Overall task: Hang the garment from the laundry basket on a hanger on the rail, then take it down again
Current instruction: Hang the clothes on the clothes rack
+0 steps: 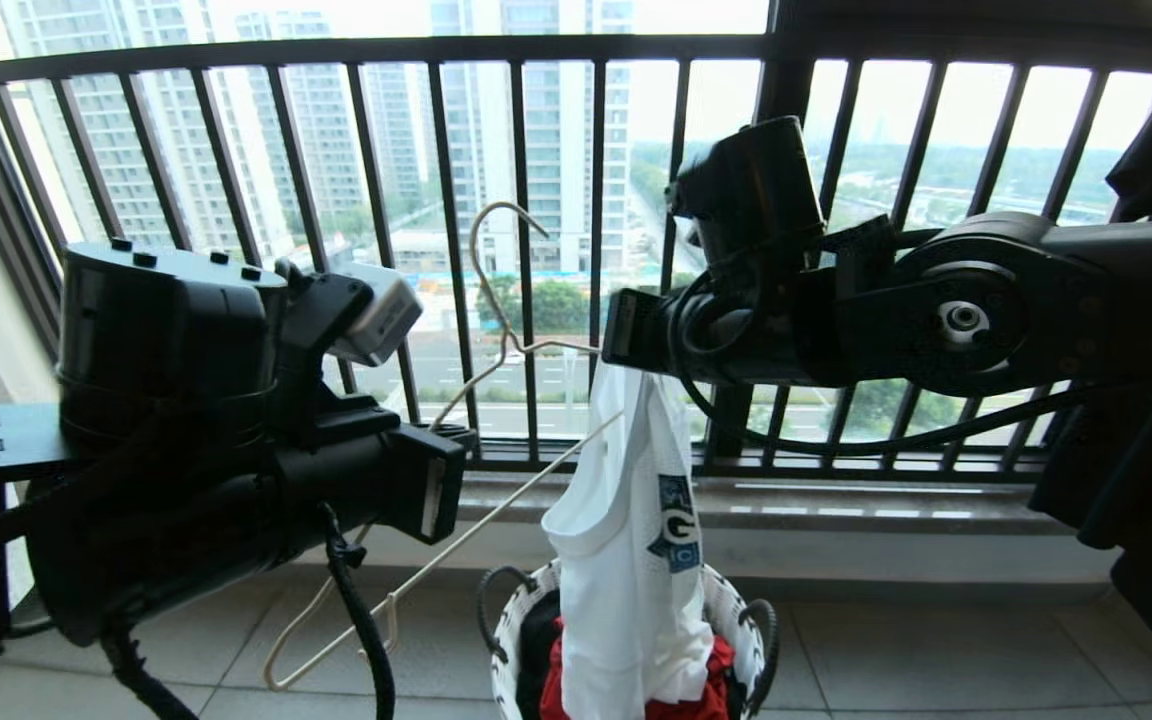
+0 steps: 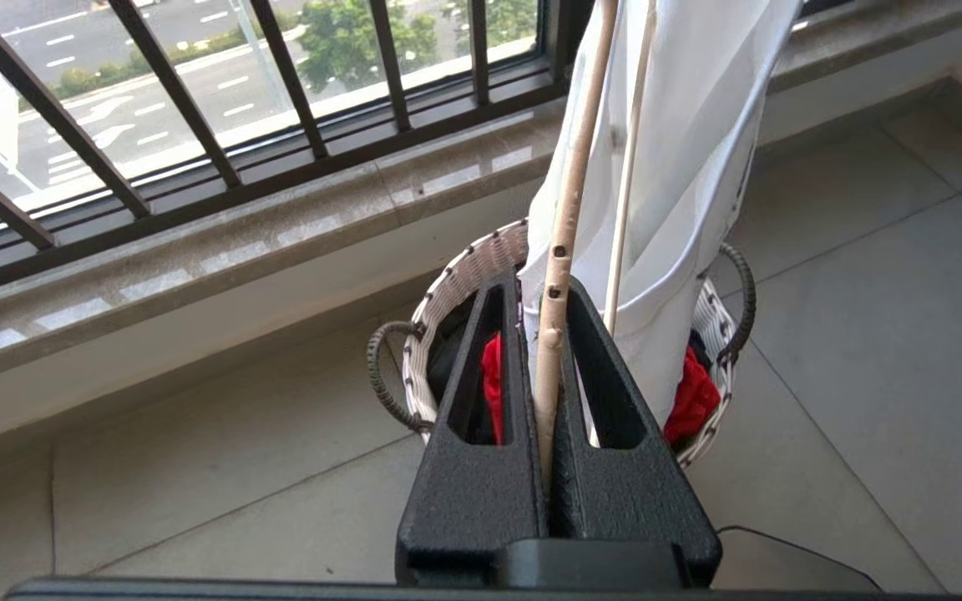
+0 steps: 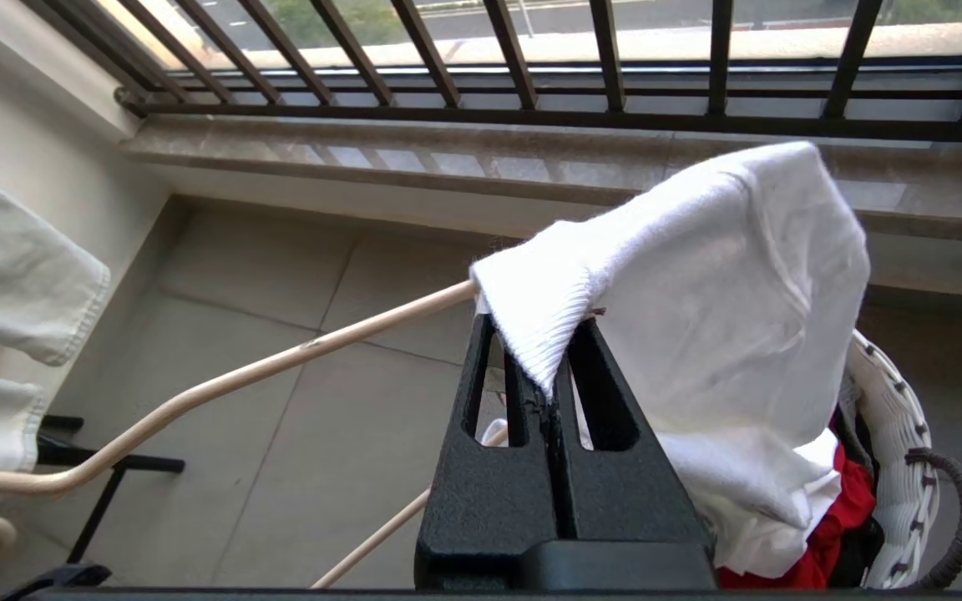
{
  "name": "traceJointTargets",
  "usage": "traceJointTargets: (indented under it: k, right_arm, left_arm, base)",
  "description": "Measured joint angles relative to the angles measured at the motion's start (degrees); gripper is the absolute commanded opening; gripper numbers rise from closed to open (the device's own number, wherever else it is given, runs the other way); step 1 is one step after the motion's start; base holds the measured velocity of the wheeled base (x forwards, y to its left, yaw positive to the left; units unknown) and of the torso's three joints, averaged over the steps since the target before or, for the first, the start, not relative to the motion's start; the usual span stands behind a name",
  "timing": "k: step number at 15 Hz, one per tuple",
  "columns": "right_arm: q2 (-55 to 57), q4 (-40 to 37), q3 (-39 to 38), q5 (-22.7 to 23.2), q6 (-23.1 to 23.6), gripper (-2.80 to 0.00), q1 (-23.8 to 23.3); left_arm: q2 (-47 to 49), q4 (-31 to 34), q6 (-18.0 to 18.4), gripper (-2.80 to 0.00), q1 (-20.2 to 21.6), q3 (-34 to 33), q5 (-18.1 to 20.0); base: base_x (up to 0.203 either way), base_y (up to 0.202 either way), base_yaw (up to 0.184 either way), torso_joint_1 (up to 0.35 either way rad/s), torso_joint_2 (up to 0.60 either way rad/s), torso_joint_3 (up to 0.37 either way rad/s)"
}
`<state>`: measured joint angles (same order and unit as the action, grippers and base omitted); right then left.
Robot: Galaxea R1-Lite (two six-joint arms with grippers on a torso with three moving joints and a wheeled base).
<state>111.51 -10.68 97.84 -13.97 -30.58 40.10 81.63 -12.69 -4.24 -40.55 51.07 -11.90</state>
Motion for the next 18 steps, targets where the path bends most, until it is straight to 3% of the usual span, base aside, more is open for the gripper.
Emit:
traceJointTargets:
  k: [3,8,14,18]
  right_arm:
    - [0.06,0.10,-0.11,-0.02,-1.08,-2.80,1.84]
    - [1.07,5.31,-0.11,-0.27,-0.96,-2.80,2.24]
    - [2.13,5.86,-0.29,-0.27,-0.76,-2.80,2.61]
    - [1.70,5.94,-1.70,-0.45,-0.75,-2.80,4.24]
  left_arm:
    - [3.06,-8.23,0.03,-2.80,-0.33,-1.83,-3.24]
    - [6.58,-9.75,-0.52,-2.80,-0.49,-2.62,-3.54]
    - [13.04,-24.20,-0.22,-2.80,-0.44,-5.01,-5.97]
    - [15.76,-28.21,-0.44,-2.80,-0.40,-6.56,-6.39]
  base:
    - [0.000,0.000,0.000,0.000,0.00,0.000]
    - [0.000,0.000,0.000,0.000,0.00,0.000]
    - [0.000,0.000,0.000,0.000,0.00,0.000]
    - [0.000,0.000,0.000,0.000,0.00,0.000]
